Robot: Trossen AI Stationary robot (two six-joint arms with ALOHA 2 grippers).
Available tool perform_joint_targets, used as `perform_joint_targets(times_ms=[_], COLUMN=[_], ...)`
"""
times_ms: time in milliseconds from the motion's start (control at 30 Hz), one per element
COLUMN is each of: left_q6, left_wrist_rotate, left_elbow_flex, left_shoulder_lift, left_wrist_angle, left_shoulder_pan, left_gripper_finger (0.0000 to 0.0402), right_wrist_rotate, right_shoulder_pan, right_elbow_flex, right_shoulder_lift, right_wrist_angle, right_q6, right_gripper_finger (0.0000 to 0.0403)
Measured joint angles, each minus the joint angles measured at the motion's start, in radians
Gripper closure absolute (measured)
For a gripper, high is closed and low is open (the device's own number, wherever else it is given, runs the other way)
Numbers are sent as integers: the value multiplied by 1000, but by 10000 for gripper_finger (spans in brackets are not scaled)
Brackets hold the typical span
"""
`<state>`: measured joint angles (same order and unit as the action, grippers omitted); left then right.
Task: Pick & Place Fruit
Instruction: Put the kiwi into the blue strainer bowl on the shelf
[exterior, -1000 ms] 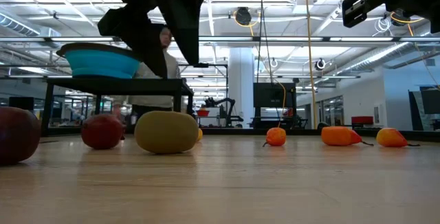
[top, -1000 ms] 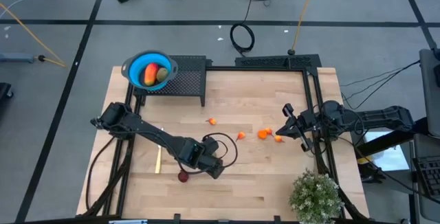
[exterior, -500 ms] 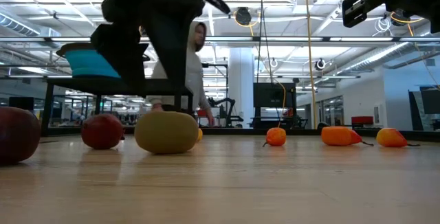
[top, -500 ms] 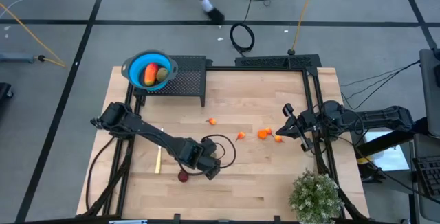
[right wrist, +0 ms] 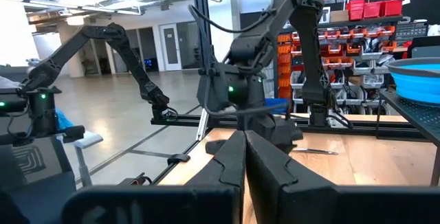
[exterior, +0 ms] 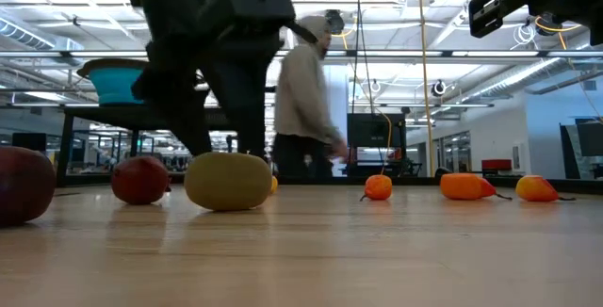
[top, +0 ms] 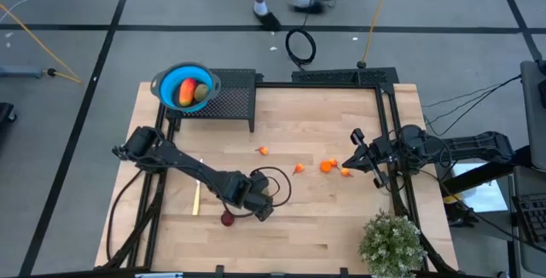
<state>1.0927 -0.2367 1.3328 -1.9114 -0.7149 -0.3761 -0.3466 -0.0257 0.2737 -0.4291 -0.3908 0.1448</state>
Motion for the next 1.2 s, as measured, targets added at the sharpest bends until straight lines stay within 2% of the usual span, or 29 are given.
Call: perform_joint_targets(times_ms=[300,433,600,767,1067,1200], left_q6=[0,-62,-80,-127,-92,-95], left_wrist_rotate=[1,-2,-55,-63,-22,-38], left_elbow_flex=[-68,-88,-93,-93,-93,-93], left_shoulder_lift=[0,0,0,-9,-45,-30], left_wrist_angle=[39,101,107,110,142,142], left_shoulder_pan=[17,17,17,17,17,17], left_gripper_finger=[46,60,82,119,201,222], right_wrist_rotate=[1,2,2,3,4,6], right_shoulder_pan=[0,0,0,0,0,0], right_elbow_flex=[0,0,0,0,0,0], right_shoulder_lift=[0,0,0,0,0,0], right_wrist_angle=[0,0,0,0,0,0], right_q6=[0,0,0,0,0,0], right_gripper_finger=[399,399,399,399,399,399])
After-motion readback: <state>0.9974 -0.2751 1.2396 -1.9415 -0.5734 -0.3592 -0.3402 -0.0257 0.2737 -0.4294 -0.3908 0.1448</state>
